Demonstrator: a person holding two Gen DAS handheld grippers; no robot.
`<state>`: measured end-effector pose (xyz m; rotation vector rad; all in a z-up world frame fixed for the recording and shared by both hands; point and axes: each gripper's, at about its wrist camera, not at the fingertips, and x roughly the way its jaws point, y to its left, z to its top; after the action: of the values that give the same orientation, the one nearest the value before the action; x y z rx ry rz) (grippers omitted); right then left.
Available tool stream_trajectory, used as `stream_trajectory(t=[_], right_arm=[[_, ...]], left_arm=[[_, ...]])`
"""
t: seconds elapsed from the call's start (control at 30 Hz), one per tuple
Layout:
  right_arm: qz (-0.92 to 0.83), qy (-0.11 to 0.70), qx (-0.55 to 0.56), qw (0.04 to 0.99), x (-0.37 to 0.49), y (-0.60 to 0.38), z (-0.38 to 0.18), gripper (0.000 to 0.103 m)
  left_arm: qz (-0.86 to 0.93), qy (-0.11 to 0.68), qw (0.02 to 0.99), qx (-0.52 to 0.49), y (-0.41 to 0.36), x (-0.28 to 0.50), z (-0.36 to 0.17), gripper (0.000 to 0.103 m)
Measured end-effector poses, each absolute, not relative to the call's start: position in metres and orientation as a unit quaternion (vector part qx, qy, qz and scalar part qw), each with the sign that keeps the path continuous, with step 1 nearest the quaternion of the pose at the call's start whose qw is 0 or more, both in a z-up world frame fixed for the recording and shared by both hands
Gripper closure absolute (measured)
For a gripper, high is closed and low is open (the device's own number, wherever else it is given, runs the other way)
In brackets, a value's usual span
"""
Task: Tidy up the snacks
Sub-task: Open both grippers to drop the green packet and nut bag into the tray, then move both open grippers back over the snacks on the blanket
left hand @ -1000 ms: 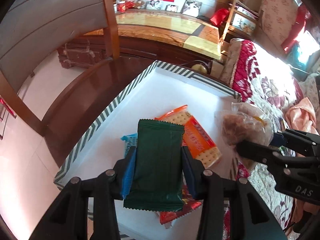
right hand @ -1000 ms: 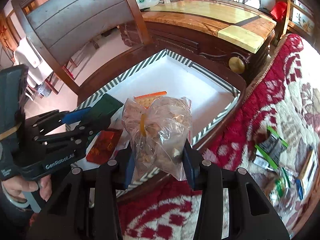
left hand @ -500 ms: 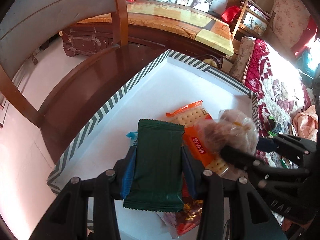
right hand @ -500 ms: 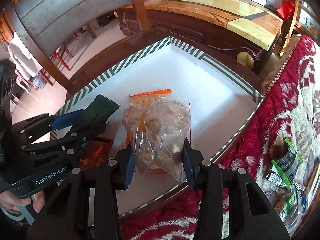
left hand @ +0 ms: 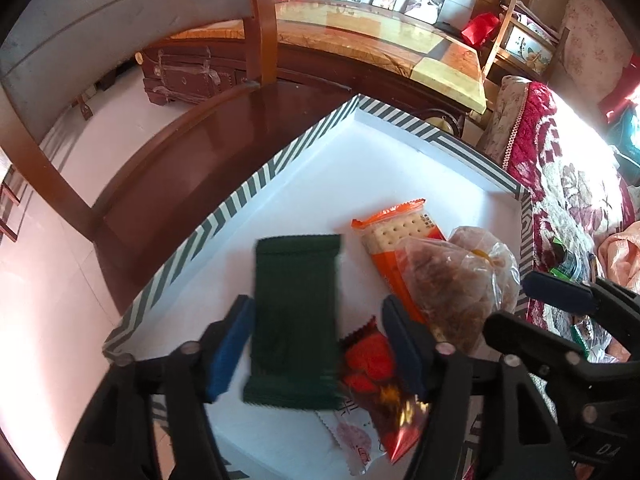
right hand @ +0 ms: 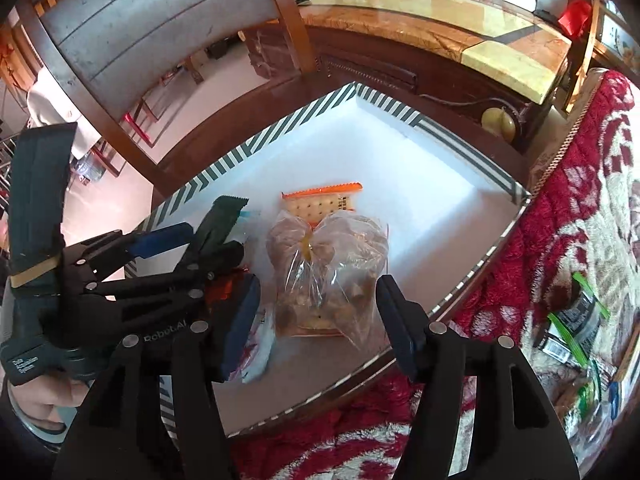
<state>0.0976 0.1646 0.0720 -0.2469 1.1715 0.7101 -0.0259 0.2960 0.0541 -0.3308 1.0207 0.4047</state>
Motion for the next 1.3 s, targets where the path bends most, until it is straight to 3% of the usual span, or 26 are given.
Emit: stream_trajectory(t=[0.1,0.3,1.3], right_arm=[[0.324,0.538,-0.105,0.771,0.092,0.157,0.076,0.043],[0.320,0.522,-0.080,0.786,0.078,0.134,0.083,0.043],[0.193,0.532,-0.020,0.825,0.016,-0.055,0.094,0.043]], left_arm=[[0.193,0.480,0.842,-0.154,0.293,-0.029,0.059,0.021],[0.196,0.469,0.851,-0.134,0.281,-0.034,0.070,0.017],[0.055,0.471,0.878,-0.063,0.114,-0.031,0.090,0.010]])
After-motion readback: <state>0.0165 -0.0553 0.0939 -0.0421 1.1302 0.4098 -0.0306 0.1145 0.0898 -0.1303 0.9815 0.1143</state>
